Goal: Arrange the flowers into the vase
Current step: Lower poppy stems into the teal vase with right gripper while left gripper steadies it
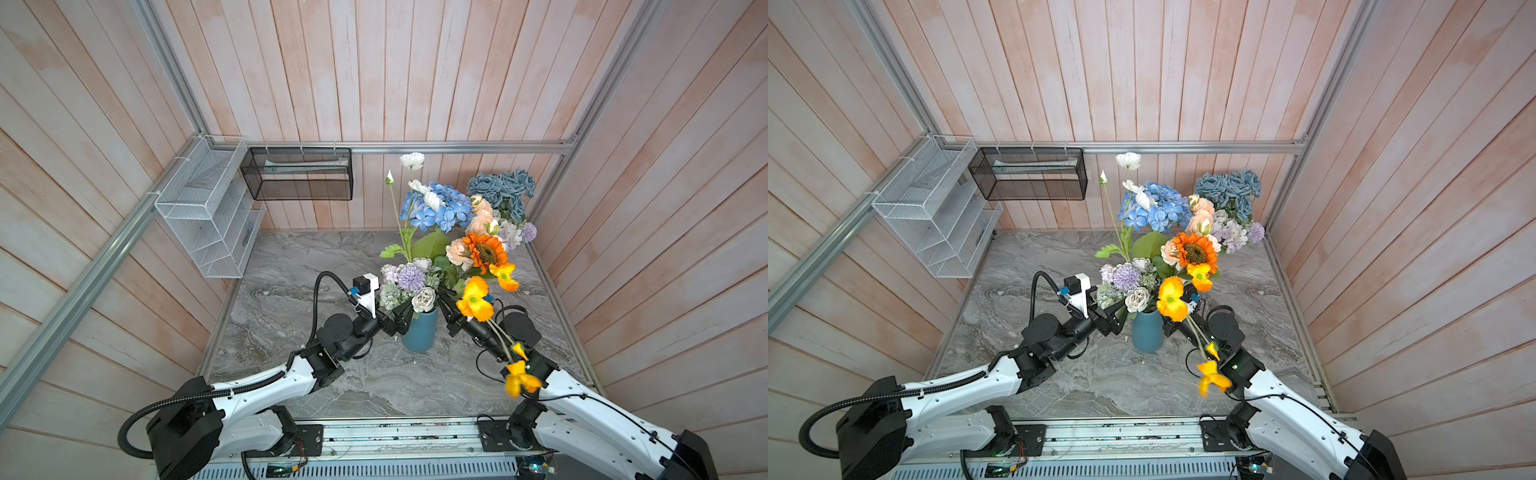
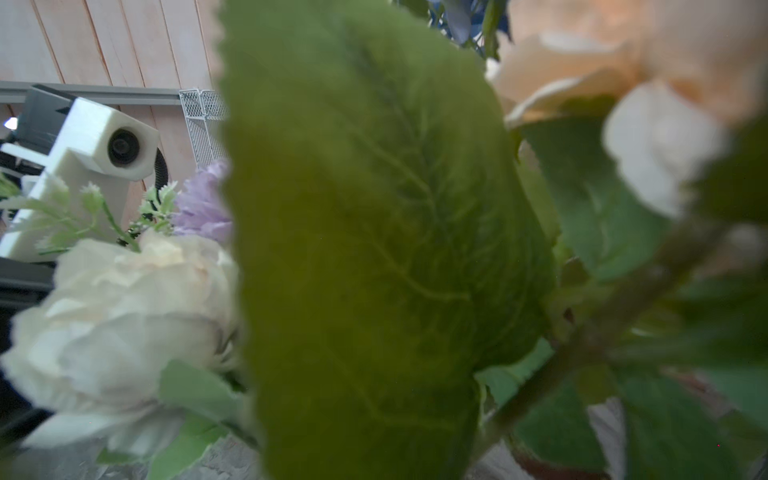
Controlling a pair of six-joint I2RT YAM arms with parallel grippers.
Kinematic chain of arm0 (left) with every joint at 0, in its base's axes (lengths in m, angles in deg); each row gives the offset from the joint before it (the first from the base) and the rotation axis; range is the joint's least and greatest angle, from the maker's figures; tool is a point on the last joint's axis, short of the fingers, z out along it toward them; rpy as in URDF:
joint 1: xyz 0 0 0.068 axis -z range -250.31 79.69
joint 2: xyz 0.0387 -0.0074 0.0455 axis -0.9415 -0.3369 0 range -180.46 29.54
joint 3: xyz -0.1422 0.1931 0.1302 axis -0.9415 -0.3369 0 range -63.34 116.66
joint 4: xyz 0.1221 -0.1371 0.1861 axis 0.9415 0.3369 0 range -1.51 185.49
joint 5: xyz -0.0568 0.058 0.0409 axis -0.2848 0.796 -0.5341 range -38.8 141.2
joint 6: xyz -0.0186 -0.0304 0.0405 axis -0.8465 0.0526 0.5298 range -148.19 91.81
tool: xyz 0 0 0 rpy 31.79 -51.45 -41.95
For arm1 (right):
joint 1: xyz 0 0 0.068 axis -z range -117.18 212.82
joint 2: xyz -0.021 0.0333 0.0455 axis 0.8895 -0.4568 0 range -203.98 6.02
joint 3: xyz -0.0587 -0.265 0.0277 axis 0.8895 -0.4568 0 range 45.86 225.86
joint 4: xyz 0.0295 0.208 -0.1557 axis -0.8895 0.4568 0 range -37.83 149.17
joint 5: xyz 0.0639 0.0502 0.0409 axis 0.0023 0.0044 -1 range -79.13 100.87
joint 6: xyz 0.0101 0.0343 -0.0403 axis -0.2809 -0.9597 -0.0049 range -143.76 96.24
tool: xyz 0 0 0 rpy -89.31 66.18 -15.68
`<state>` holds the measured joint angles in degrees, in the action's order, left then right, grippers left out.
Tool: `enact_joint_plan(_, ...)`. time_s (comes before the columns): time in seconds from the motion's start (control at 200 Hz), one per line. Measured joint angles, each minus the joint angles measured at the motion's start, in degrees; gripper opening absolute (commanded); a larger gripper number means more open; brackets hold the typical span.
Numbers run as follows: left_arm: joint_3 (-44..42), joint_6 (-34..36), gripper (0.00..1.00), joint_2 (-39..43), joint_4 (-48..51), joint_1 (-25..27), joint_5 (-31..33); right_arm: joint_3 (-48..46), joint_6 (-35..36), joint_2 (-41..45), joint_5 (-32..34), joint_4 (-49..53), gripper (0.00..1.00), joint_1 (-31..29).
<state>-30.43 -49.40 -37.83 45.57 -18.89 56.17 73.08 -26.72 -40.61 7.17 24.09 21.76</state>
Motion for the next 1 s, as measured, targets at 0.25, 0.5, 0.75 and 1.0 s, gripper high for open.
enact_joint_plan(0.25, 0.00, 0.02, 1.00, 0.00, 0.00, -0.04, 0.02, 0.81, -0.81, 5.77, -0.07, 7.17, 0.48, 0.00)
enact_joint_plan(0.5, 0.00, 0.02, 1.00, 0.00, 0.00, -0.07, 0.00, 1.77, -1.79, 13.27, 0.85, 8.39, 0.40, 0.00)
enact_joint_plan(0.75, 0.00, 0.00, 1.00, 0.00, 0.02, -0.11, 0.00, 1.79, -2.25, 11.74, 1.64, 6.75, 0.11, 0.00)
enact_joint_plan(1.0, 0.00, 0.00, 1.00, 0.00, 0.00, -0.11, 0.02, 2.03, -2.03, 5.03, 2.78, 6.99, 0.08, 0.02)
